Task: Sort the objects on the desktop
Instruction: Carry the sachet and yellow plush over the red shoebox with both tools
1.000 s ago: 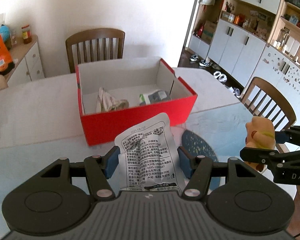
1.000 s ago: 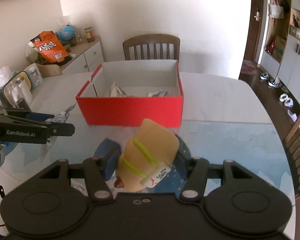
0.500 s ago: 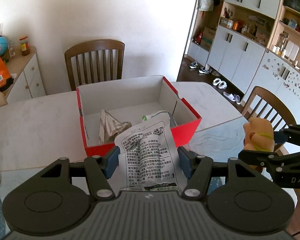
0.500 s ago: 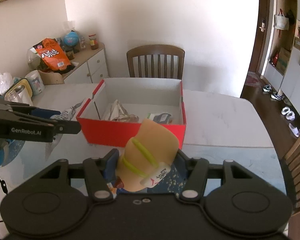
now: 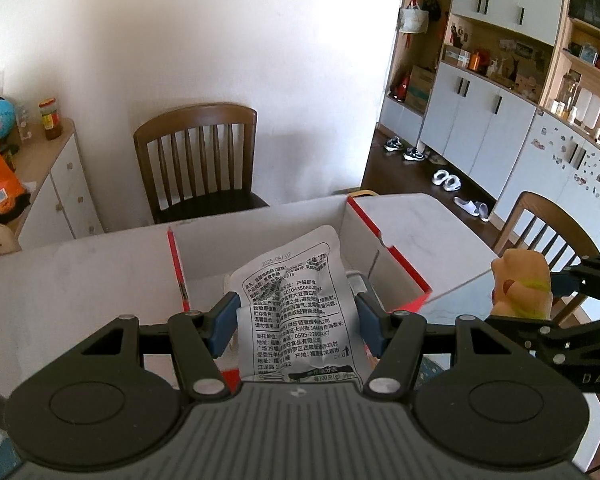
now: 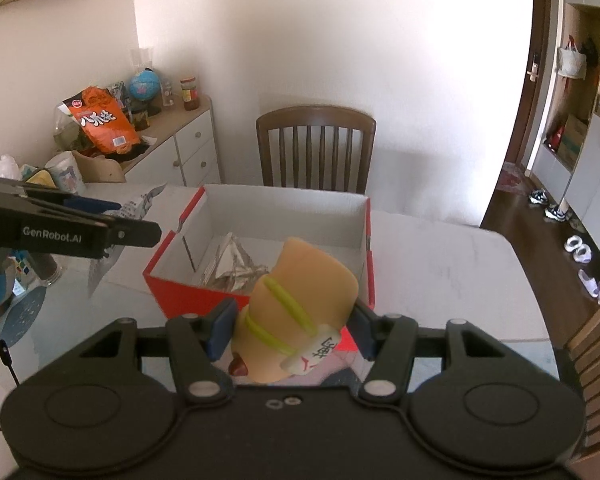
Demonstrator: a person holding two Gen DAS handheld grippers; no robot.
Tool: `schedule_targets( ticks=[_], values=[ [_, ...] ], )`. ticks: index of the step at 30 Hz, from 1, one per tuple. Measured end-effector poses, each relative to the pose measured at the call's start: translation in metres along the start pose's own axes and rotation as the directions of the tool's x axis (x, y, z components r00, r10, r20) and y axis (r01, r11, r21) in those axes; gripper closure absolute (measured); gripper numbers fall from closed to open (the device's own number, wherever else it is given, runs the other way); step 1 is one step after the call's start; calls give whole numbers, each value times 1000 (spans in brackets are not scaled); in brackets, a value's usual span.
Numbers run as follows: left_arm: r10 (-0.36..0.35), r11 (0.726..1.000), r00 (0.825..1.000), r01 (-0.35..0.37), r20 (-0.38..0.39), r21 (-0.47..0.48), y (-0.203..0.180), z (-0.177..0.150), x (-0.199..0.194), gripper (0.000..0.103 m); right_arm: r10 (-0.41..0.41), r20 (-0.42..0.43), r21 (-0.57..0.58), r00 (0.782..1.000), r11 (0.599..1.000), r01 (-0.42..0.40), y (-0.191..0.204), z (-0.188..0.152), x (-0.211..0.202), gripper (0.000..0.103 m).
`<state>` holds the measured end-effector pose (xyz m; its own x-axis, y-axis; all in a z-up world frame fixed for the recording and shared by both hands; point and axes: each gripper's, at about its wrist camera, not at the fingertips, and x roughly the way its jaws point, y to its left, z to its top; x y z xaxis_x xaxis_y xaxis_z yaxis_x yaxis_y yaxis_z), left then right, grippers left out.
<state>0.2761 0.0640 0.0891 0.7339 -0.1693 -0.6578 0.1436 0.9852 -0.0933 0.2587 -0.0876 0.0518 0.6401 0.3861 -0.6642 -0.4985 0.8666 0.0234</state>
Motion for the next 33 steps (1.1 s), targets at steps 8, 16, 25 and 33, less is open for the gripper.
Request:
schedule_targets(
  ticks=[8, 16, 25, 33],
  values=[
    [11, 1000, 1000, -11, 9, 0, 12, 28, 22, 41, -17, 15, -22, 1000, 1000, 17, 1, 20, 21, 45],
    [8, 1000, 999, -7, -32, 16, 19, 46, 59, 41, -30, 11, -36, 999, 999, 30, 3, 33, 50, 45],
    [0, 999, 998, 2, -65, 36, 24, 52, 97, 41, -28, -23, -28, 999, 999, 28, 4, 42, 91, 45],
    [-3, 999, 993, 8, -115, 44, 28, 52, 130, 41, -19, -68, -30, 998, 999, 17, 9, 43, 121, 45]
  ],
)
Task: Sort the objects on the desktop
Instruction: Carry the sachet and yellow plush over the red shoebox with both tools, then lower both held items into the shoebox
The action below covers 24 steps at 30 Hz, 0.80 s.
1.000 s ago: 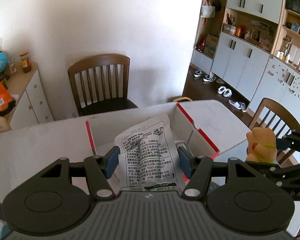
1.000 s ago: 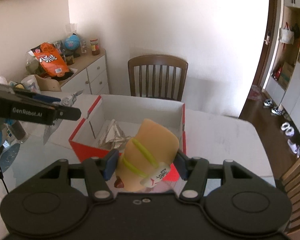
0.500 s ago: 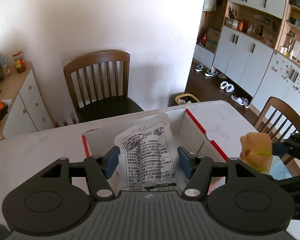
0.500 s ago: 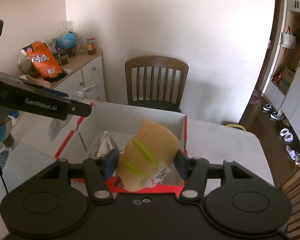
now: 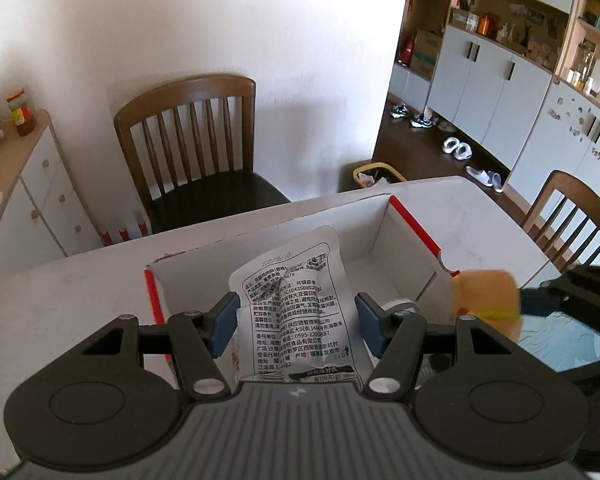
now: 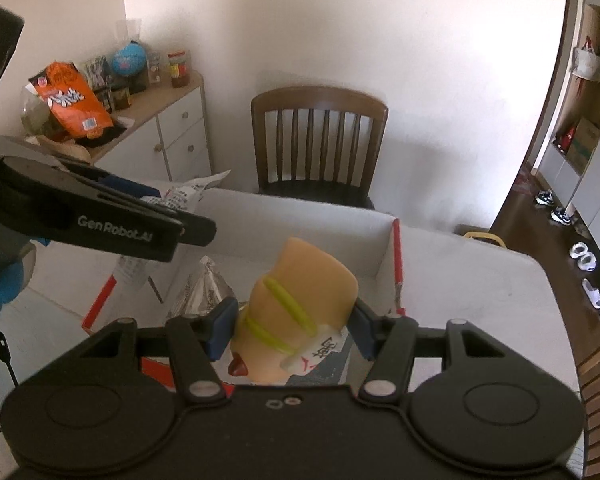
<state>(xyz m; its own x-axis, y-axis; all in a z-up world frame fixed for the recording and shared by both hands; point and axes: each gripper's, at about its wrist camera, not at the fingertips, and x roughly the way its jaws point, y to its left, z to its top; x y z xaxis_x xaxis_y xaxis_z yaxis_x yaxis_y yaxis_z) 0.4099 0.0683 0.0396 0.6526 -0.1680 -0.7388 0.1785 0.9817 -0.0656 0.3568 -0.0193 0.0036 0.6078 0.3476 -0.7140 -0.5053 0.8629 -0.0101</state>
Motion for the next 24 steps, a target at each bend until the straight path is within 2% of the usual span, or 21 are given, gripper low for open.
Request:
schedule_targets(
  ticks=[6, 11, 24],
  values=[
    [4, 1000, 1000, -4, -15, 8, 0, 3, 18, 41, 7, -36, 14, 999, 1000, -7, 0, -1, 22, 45],
    [33, 999, 999, -32, -29, 23, 1, 0, 37, 41, 26, -55, 71, 998, 997, -22, -1, -7, 41, 45],
    [37, 999, 994, -34, -105, 31, 8, -7, 84, 41, 26, -149, 50, 989, 999, -18, 3, -13, 81, 45]
  ],
)
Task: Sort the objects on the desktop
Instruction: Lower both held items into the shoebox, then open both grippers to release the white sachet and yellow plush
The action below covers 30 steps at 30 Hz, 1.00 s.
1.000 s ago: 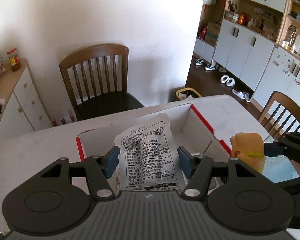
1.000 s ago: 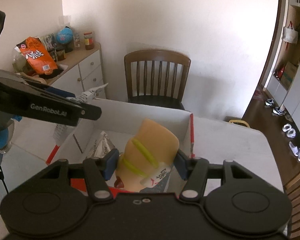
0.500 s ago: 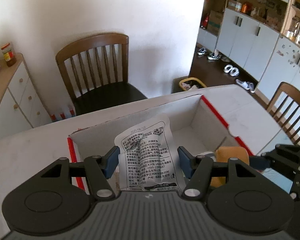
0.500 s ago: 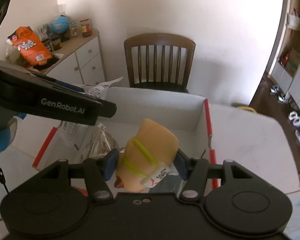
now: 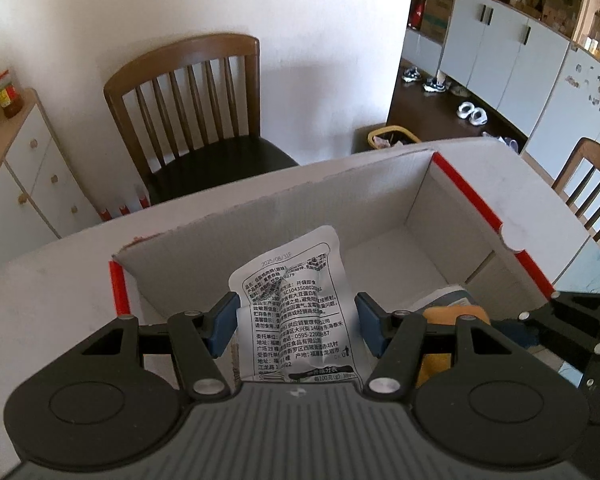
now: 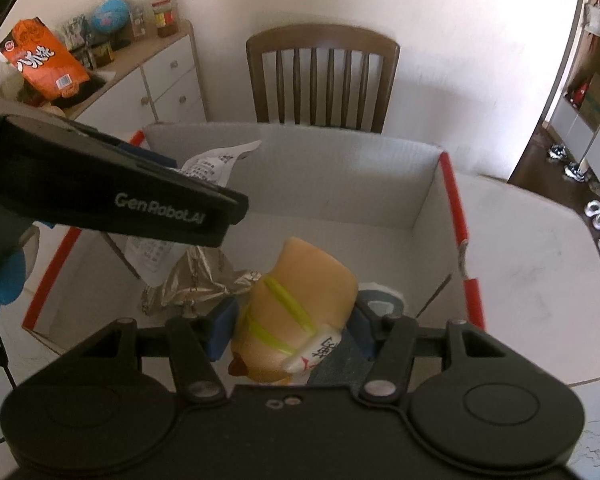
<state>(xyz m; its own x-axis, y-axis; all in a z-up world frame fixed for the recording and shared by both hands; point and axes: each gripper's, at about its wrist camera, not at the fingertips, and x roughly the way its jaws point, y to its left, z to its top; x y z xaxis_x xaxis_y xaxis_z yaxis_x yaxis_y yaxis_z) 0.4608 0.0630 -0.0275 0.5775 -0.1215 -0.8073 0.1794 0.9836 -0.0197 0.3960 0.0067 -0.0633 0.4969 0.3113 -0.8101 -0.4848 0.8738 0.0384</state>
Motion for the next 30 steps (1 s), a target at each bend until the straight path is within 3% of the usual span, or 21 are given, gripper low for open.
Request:
schedule_targets(
  ticks=[9, 30],
  values=[
    [-4, 1000, 999, 5, -52, 8, -2, -10, 23, 40, 57, -77, 2, 995, 998, -57, 8, -7, 17, 45],
    [-3, 1000, 992, 4, -128, 2, -5, -20, 44, 40, 34, -130, 25, 991, 999, -31, 6, -9, 28, 42]
  ],
)
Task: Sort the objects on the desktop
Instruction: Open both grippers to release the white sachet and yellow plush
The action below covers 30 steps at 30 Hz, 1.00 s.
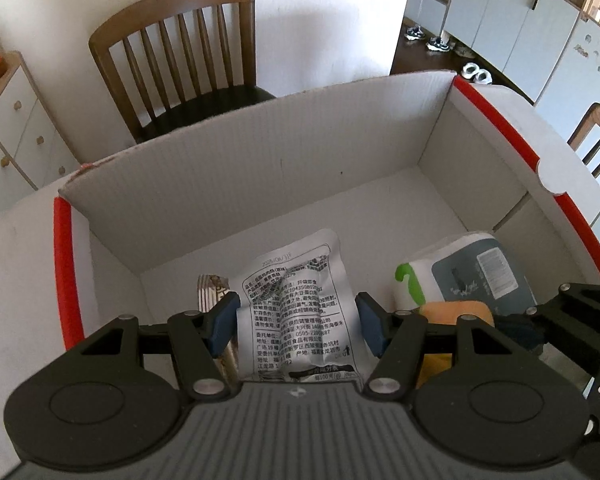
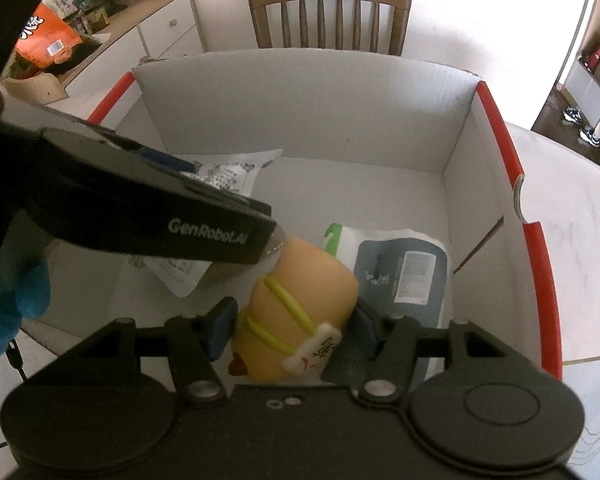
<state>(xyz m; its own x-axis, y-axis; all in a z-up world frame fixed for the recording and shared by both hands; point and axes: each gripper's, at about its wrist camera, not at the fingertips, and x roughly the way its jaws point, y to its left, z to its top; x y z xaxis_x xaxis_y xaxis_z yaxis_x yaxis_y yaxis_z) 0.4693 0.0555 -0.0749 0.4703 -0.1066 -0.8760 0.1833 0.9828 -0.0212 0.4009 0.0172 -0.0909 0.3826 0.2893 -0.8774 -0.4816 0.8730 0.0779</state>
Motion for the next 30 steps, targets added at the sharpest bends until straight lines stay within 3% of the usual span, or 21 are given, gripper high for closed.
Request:
schedule_targets(
  ticks=[10, 14, 30],
  values=[
    [-14, 1000, 1000, 13, -9, -25, 4, -1, -1, 39, -7, 9, 5, 1000, 1000, 7, -4, 3, -4, 37],
    [-24, 999, 1000, 24, 1, -26, 3, 2, -6, 35, -7, 15, 3, 1000, 1000, 7, -4, 7, -8, 33],
    [-4, 999, 997, 6, 77, -32, -5, 7, -67, 35, -14, 101, 4, 995, 1000, 14, -16, 10, -63, 32]
  ],
)
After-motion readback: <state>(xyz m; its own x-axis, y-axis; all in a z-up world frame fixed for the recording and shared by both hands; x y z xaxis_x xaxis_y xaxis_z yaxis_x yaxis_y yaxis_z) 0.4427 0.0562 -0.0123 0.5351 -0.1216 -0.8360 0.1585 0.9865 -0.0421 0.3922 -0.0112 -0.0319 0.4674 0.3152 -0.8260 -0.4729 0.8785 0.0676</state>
